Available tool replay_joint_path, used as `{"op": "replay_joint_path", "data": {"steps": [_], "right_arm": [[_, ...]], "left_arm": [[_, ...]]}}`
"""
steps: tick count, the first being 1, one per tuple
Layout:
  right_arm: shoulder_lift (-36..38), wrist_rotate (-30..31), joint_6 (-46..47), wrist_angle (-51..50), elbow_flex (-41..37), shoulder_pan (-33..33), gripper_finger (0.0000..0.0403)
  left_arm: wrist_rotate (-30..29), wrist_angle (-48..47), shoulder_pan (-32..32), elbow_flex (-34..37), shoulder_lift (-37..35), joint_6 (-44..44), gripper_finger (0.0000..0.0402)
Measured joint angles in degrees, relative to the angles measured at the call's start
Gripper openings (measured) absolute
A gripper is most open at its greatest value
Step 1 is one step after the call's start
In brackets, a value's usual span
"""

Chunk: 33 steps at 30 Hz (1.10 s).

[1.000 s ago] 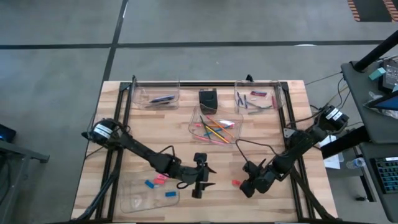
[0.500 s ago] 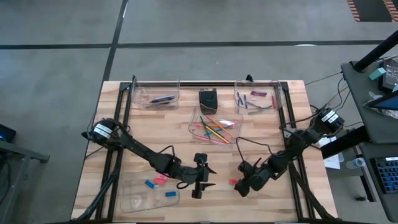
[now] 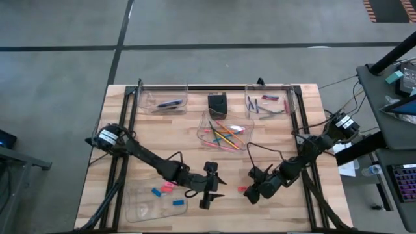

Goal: Sort crayons/erasers/pens/pencils in bins
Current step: Put the orange eraser into the bottom left transparent bin

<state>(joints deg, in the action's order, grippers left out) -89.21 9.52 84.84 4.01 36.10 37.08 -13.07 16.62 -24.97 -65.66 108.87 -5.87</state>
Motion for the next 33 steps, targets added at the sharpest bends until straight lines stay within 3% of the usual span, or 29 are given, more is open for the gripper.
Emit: {"op": "replay_joint_path", "data": {"steps": [14,22,33], "right_arm": [[-0.2,5.1,-1.7,3.9,-0.1,-0.4,0.0219],[-0.2,5.0,-2.6,4.2,-0.1,-0.4,0.0219],[-0.2,5.6,-5.2,3.2,-0.1,-1.1,0.0219]], "left_arm": [[2.0,2.8,1.3,-4.0,9.8,0.4,0.0203],[-5.9,2.8,1.7,-9.0,16.2,3.5,0.0181],[-6.7,2.9,1.7,-10.9,18.7,6.6,0.0143]]}}
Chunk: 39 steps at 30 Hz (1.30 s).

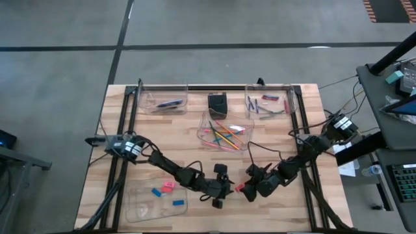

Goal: Sort crayons/erasers/pens/pencils in bins
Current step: Put the orange eraser into the bottom left transparent bin

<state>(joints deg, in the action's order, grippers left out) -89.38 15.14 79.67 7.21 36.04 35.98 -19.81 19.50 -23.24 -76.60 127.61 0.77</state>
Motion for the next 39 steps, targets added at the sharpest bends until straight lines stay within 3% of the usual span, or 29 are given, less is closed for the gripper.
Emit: {"op": "replay_joint_path", "data": {"steps": [19,26,39], "right_arm": [[-0.1,-2.0,-1.1,6.0,0.0,0.0,0.0219],[-0.1,-2.1,-1.2,6.3,0.0,0.0,0.0219],[0.0,-4.7,-1.5,8.4,0.2,0.0,0.0219]], "left_arm": [[-0.1,0.1,0.3,0.2,0.0,-0.4,0.0141],[3.1,0.5,0.2,0.4,0.5,-0.4,0.0141],[0.5,3.9,-0.1,-1.7,5.0,-0.7,0.0141]]}}
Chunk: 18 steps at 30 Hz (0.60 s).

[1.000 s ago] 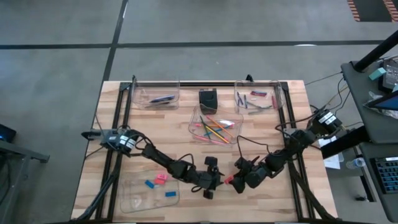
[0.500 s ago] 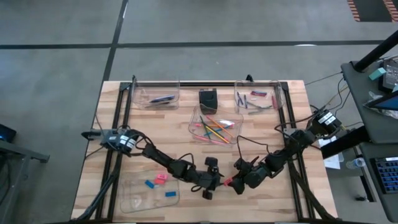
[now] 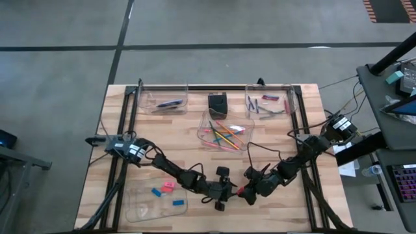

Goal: Sort crayons/erasers/pens/pencils in bins
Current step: Put the orange eraser into the bottom left transparent bin

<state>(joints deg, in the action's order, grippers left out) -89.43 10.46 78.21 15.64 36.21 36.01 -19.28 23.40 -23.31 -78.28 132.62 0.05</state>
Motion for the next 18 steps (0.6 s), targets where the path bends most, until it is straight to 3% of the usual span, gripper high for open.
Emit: {"op": "replay_joint_path", "data": {"steps": [6,16,18], "right_arm": [[0.0,0.0,-1.9,0.0,0.0,0.0,0.0190],[0.0,0.5,-6.0,-0.4,0.0,0.0,0.0031],[0.0,1.2,-7.3,-0.5,0.0,0.0,0.0019]], "left_arm": [[-0.5,0.9,0.0,0.1,0.0,0.0,0.0141],[-0.2,1.0,0.0,0.2,0.0,0.0,0.0141],[0.4,0.6,0.1,0.2,-0.5,-1.4,0.0141]]}}
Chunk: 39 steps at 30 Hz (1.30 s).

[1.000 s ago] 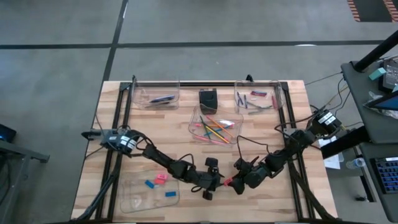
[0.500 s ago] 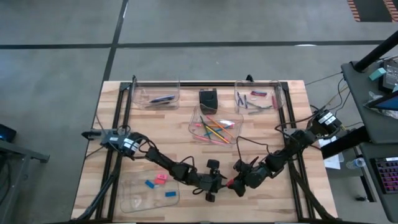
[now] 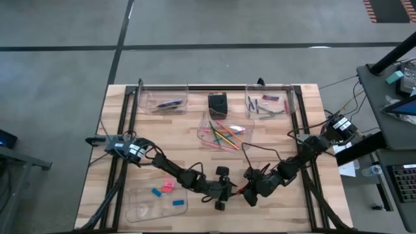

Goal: Sort crayons/erasers/pens/pencils in bins
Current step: Put the orange eraser into the bottom left transparent bin

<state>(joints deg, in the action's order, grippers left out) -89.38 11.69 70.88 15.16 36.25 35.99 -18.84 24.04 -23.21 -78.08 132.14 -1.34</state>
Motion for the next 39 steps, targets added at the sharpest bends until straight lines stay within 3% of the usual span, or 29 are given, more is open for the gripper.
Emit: {"op": "replay_joint_path", "data": {"steps": [14,23,26,31,35,39], "right_arm": [[0.0,0.8,-7.5,0.7,0.0,0.0,0.0014],[0.1,1.0,-10.8,4.7,0.0,0.0,0.0013],[0.1,0.9,-11.6,6.2,0.0,0.0,0.0013],[0.1,0.8,-12.0,6.5,0.0,0.0,0.0013],[0.1,-0.4,-11.7,6.9,0.0,0.0,0.0017],[0.1,-2.1,-11.7,6.7,0.0,-0.1,0.0048]], "left_arm": [[16.9,0.6,2.1,0.5,-2.5,-13.4,0.0141],[18.0,3.9,2.3,0.5,-2.9,-16.3,0.0139],[18.0,4.5,2.3,0.5,-3.0,-16.4,0.0115],[18.0,4.3,2.3,0.5,-3.2,-16.4,0.0020],[18.5,3.0,2.4,0.5,-3.6,-16.4,0.0011],[18.7,-1.0,2.7,0.5,-5.0,-16.1,0.0007]]}}
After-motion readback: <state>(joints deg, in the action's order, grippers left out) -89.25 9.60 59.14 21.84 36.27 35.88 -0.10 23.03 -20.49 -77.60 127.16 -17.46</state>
